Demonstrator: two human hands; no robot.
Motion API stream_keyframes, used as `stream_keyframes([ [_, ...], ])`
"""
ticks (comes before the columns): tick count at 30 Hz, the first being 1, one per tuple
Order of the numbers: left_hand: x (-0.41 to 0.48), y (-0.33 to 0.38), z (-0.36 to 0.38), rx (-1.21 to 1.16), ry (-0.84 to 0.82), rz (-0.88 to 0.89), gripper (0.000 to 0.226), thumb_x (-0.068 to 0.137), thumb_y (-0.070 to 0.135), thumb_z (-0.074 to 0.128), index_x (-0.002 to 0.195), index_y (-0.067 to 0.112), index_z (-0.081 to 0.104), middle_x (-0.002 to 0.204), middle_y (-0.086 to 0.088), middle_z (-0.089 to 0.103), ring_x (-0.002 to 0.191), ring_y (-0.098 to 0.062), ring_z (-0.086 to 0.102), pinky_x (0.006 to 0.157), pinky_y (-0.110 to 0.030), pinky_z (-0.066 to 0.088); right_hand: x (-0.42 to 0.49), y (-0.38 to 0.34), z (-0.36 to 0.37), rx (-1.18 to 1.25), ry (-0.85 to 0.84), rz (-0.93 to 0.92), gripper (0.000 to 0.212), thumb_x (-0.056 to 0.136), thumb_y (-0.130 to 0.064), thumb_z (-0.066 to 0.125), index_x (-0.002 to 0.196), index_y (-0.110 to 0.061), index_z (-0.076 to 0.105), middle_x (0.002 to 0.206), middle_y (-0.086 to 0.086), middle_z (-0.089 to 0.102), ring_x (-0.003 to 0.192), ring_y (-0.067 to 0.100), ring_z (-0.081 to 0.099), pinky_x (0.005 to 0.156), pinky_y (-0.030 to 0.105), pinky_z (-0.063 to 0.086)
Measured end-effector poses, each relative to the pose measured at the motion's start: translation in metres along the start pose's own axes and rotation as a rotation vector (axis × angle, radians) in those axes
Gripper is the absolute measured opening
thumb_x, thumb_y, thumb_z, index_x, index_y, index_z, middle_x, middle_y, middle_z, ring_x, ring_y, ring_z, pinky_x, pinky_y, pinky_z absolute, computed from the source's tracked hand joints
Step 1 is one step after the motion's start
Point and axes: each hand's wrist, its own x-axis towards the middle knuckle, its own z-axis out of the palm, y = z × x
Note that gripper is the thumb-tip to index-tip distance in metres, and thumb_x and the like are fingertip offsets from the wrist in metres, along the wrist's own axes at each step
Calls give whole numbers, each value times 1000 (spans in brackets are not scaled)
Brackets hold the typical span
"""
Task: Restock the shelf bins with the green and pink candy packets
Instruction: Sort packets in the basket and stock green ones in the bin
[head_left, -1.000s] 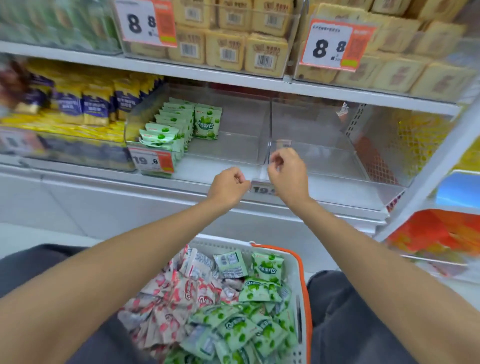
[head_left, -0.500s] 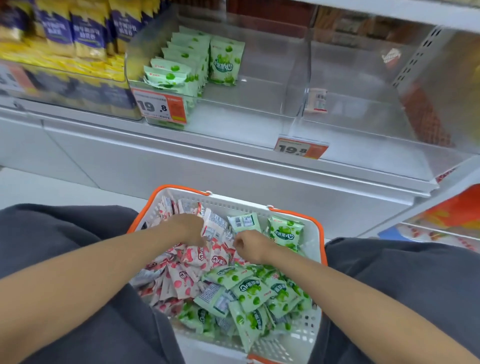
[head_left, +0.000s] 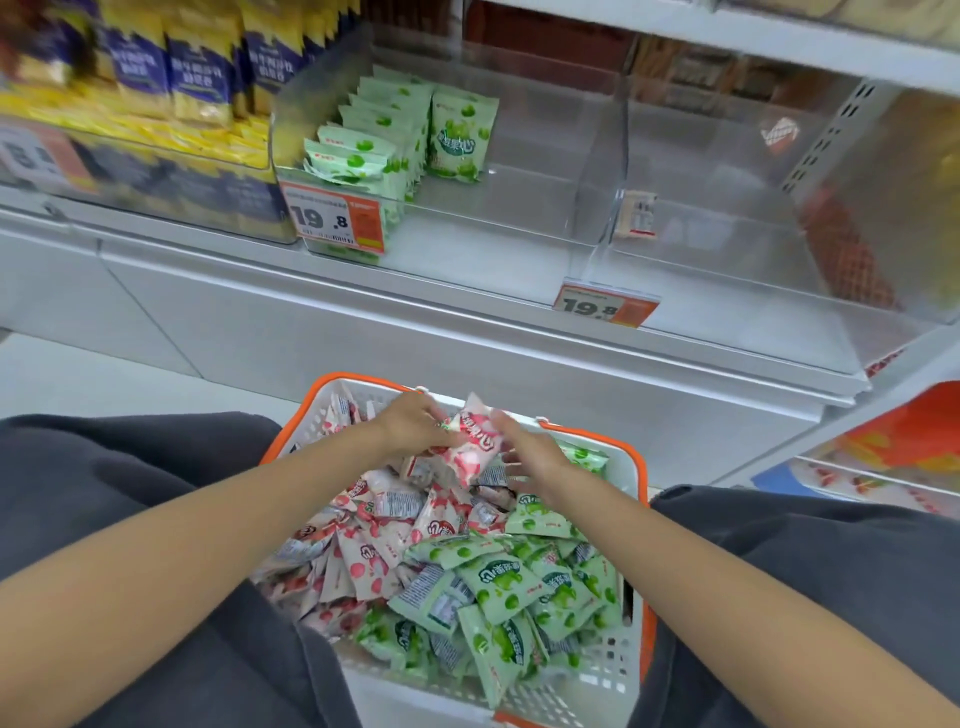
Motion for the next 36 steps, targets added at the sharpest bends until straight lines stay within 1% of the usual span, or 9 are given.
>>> stream_keyframes([
  [3, -9, 17, 6, -285, -34, 32, 34, 77, 10, 82, 96, 7, 54, 91, -11, 67, 73, -17, 71, 72, -27, 60, -16, -22, -6, 280, -112, -82, 35, 89, -40, 66, 109, -11, 67, 99, 8, 74, 91, 23, 69, 86, 38, 55],
  [6, -12, 41, 3, -390, -73, 71, 29, 87, 38, 68, 108, 18, 61, 102, -7, 70, 90, -21, 70, 90, -42, 56, -35, -46, -14, 250, -82, -283, 32, 93, -24, 64, 115, -2, 61, 98, 14, 74, 88, 27, 72, 79, 38, 58],
  [8, -20, 64, -2, -307, -38, 185, 39, 99, 53, 42, 103, 24, 68, 98, 1, 73, 92, -14, 69, 89, -32, 54, -42, -57, -19, 267, -48, -360, 27, 94, -24, 62, 109, -2, 62, 93, 14, 74, 81, 25, 73, 69, 31, 58],
  [12, -29, 102, 5, -15, 196, 430, 59, 103, 53, 21, 75, 19, 60, 71, 4, 65, 68, -9, 63, 68, -26, 44, -49, -72, -23, 136, 144, -450, 64, 87, -72, 43, 100, -15, 68, 89, 5, 75, 83, 21, 73, 82, 37, 57],
  [16, -26, 130, 22, 78, 357, 491, 51, 104, 47, 24, 73, 22, 54, 67, 5, 59, 66, -13, 58, 61, -29, 38, -56, -82, -38, 133, 400, -552, 60, 94, -60, 43, 99, -6, 67, 84, 9, 73, 78, 24, 71, 71, 36, 55],
  [22, -17, 177, 25, 125, 527, 493, 56, 101, 56, 28, 84, 14, 61, 83, -4, 67, 81, -28, 61, 74, -39, 49, -79, -110, -74, 237, 294, -649, 38, 96, -41, 54, 107, -7, 65, 90, 6, 73, 75, 15, 69, 65, 28, 55],
  [26, -22, 231, 19, 73, 547, 634, 46, 102, 53, 28, 93, 16, 54, 84, 2, 61, 81, -20, 59, 71, -35, 44, -89, -136, -129, 420, 357, -678, 35, 88, -34, 69, 111, -8, 65, 94, 5, 74, 79, 16, 71, 70, 30, 57],
  [30, -2, 284, 21, 145, 452, 705, 12, 101, 17, 42, 106, 15, 53, 92, -1, 62, 78, -18, 59, 69, -34, 48, -66, -169, -214, 558, 549, -598, 49, 82, -37, 74, 116, -5, 60, 96, 6, 72, 89, 20, 70, 89, 42, 56],
  [36, 104, 335, 44, 801, 217, 508, 28, 89, 6, 55, 117, 2, 55, 122, -17, 59, 109, -33, 58, 85, -35, 49, -5, -183, -296, 430, 554, -409, 53, 76, -31, 78, 117, -5, 58, 105, 12, 70, 91, 29, 70, 90, 49, 55],
])
